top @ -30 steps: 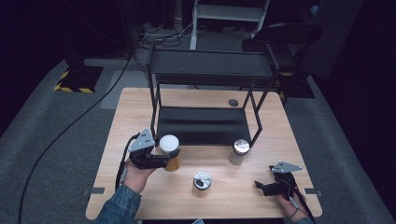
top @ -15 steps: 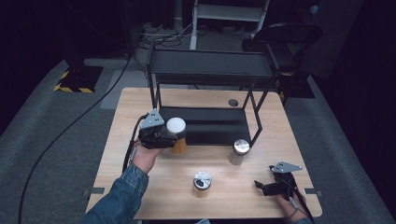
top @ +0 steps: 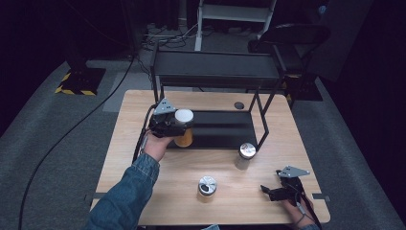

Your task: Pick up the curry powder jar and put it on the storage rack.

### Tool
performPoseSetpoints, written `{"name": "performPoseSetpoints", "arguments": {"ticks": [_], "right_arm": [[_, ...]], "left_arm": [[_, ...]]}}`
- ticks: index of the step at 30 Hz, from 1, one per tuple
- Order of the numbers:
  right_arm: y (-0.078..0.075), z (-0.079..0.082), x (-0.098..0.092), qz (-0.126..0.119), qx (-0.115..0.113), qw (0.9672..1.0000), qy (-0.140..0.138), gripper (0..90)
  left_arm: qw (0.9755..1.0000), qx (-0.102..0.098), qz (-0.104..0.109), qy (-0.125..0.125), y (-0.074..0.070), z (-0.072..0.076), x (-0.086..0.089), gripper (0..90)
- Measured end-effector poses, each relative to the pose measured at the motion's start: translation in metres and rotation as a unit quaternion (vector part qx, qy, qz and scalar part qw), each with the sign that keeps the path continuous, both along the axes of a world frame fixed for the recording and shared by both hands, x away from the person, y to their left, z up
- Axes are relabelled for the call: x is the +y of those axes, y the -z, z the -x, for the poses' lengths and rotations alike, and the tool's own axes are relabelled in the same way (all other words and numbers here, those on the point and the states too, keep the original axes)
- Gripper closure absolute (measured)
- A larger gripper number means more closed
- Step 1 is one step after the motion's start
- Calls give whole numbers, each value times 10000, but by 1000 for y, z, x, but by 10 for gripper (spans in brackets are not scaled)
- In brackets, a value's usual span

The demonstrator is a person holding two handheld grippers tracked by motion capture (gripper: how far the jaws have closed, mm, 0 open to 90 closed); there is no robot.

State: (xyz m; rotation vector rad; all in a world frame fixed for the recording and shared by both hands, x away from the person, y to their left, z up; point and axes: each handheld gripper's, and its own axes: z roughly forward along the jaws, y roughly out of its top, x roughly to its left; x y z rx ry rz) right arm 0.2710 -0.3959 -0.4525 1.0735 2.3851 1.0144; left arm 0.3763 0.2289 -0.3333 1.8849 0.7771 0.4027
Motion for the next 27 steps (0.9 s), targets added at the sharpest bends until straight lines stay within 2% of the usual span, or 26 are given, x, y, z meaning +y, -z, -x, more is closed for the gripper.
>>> {"name": "performPoseSetpoints", "arguments": {"ticks": [10, 18, 27], "right_arm": [[0, 0, 0, 2, 3, 10000, 8, 21], [0, 0, 0, 3, 1, 10000, 7, 21], [0, 0, 0, 3, 2, 10000, 8, 21]], "left_arm": [[9986, 313, -350, -245, -1, -21, -22, 338], [9955, 520, -678, -408, 2, -31, -38, 337], [9925, 629, -974, -387, 6, -39, -46, 337]]}}
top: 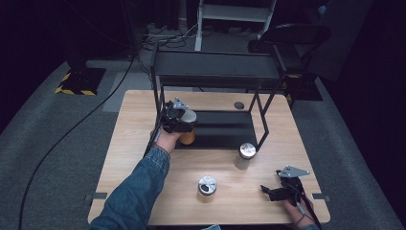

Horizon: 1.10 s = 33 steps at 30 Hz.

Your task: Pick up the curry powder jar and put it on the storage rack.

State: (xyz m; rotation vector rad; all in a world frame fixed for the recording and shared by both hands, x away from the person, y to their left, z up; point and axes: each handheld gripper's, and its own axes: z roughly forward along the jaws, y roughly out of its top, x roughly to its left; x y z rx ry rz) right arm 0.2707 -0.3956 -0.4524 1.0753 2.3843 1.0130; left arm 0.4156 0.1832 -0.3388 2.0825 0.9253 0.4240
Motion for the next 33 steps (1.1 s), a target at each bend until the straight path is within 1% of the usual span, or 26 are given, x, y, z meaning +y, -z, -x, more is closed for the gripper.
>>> {"name": "performPoseSetpoints", "arguments": {"ticks": [2, 8, 15, 20, 23, 24, 25, 31, 32, 33], "right_arm": [[0, 0, 0, -1, -2, 10000, 5, 22], [0, 0, 0, 0, -3, 10000, 6, 22], [0, 0, 0, 0, -4, 10000, 6, 22], [0, 0, 0, 0, -3, 10000, 6, 22], [0, 0, 0, 0, -2, 10000, 6, 22], [0, 0, 0, 0, -3, 10000, 5, 22], [0, 0, 0, 0, -2, 10000, 5, 22], [0, 0, 0, 0, -2, 10000, 4, 22], [0, 0, 0, 0, 0, 10000, 5, 22], [0, 0, 0, -1, -1, 10000, 5, 22]], "left_arm": [[10000, 27, 13, -16, 1, -1, 0, 337], [9999, 115, -95, -37, 3, -4, -2, 337], [9999, 157, -5, -73, 7, -5, 3, 336], [9999, 151, -15, -80, 7, -4, 4, 334], [9999, 56, -63, -95, 8, 0, 3, 327], [9999, 45, -58, -109, 8, 1, 3, 309], [9999, 38, -30, -135, 9, 2, 3, 281], [9997, -94, 161, -181, 11, 13, 13, 224], [9996, -159, 181, -160, 11, 17, 16, 217], [9995, -176, 214, -127, 11, 19, 18, 209]]}}
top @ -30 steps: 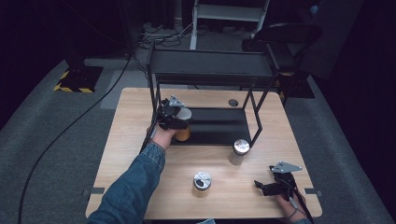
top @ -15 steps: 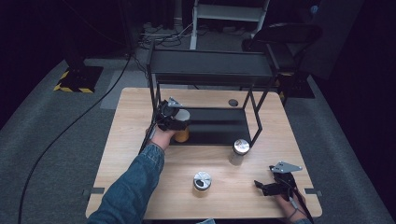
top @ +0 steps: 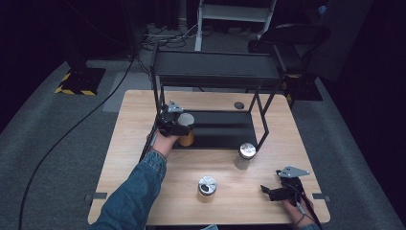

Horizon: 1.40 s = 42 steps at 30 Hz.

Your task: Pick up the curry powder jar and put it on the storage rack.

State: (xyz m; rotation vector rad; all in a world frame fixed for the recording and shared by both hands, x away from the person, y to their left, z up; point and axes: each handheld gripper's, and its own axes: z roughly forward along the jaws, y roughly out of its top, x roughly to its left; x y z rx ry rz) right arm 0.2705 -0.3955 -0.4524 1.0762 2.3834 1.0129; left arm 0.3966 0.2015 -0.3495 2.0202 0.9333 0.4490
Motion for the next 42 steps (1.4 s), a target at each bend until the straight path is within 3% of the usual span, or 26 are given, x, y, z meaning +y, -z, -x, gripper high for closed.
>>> {"name": "performPoseSetpoints", "arguments": {"ticks": [11, 21, 27, 32, 42], "right_arm": [[0, 0, 0, -1, 3, 10000, 0, 22], [0, -5, -1, -2, 8, 9999, -119, 20], [0, -7, -1, -4, 11, 9999, -149, 20], [0, -11, 0, -7, 13, 9998, -194, 19], [0, -15, 1, 2, 16, 9997, -232, 17]], "left_arm": [[9986, -486, 150, 111, 0, 51, 26, 188], [9974, -693, 202, -56, 9, 100, 53, 149], [9962, -805, 292, -128, 17, 122, 67, 110], [9954, -854, 405, -143, 23, 139, 79, 99], [9962, -741, 423, -165, 45, 161, 93, 87]]}}
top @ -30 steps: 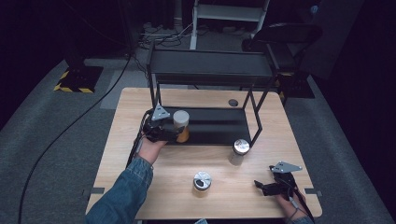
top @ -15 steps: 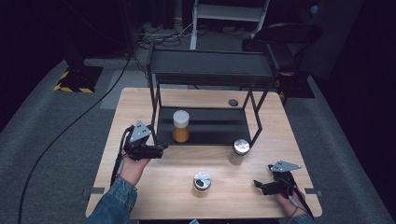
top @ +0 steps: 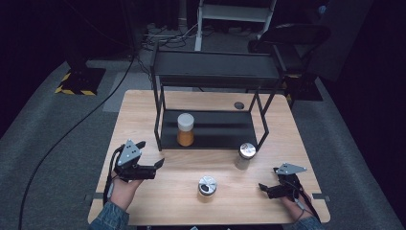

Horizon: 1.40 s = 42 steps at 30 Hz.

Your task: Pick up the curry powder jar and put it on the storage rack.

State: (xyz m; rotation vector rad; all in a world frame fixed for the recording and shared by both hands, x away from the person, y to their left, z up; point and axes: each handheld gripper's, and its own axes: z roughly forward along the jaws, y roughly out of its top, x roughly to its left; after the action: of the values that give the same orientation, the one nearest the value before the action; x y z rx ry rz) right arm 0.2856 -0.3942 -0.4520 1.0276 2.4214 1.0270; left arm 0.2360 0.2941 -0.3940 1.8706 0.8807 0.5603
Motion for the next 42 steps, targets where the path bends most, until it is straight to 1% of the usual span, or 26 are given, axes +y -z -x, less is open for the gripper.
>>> {"name": "performPoseSetpoints", "arguments": {"ticks": [10, 15, 20, 24, 28, 30, 35, 37, 39, 40, 41, 42], "right_arm": [[0, -2, 2, -1, -4, 10000, -2, 17], [0, -2, 2, -1, -4, 10000, -1, 17], [0, -2, 2, -2, -4, 10000, 0, 17], [0, -2, 2, 0, -5, 10000, -1, 17], [0, -2, 2, -1, -5, 10000, 0, 17], [0, -2, 2, 0, -5, 10000, -1, 17], [0, -2, 2, -1, -5, 10000, -2, 17], [0, -2, 2, -1, -5, 10000, -1, 17], [0, -2, 2, -1, -5, 10000, -1, 17], [0, -2, 2, 0, -5, 10000, -2, 17], [0, -2, 2, -1, -4, 10000, -1, 17], [0, -2, 2, -1, -5, 10000, -2, 17]], "left_arm": [[9997, 243, -85, 20, 25, 9, 5, 86], [9991, 342, -252, 43, 36, 9, 3, 86], [9980, 500, -375, 49, 44, 8, 1, 86], [9969, 672, -404, 25, 51, 6, 1, 86], [9952, 864, -465, 3, 57, 4, 1, 86], [9947, 907, -474, 3, 60, 3, 1, 86], [9926, 1089, -542, 16, 64, 0, -1, 80], [9907, 1207, -628, 10, 62, -3, -3, 74], [9899, 1234, -698, 7, 61, -4, -6, 64], [9885, 1292, -787, -13, 59, -5, -9, 62], [9858, 1403, -920, -18, 57, -9, -13, 61], [9845, 1405, -1047, -31, 56, -9, -17, 47]]}}
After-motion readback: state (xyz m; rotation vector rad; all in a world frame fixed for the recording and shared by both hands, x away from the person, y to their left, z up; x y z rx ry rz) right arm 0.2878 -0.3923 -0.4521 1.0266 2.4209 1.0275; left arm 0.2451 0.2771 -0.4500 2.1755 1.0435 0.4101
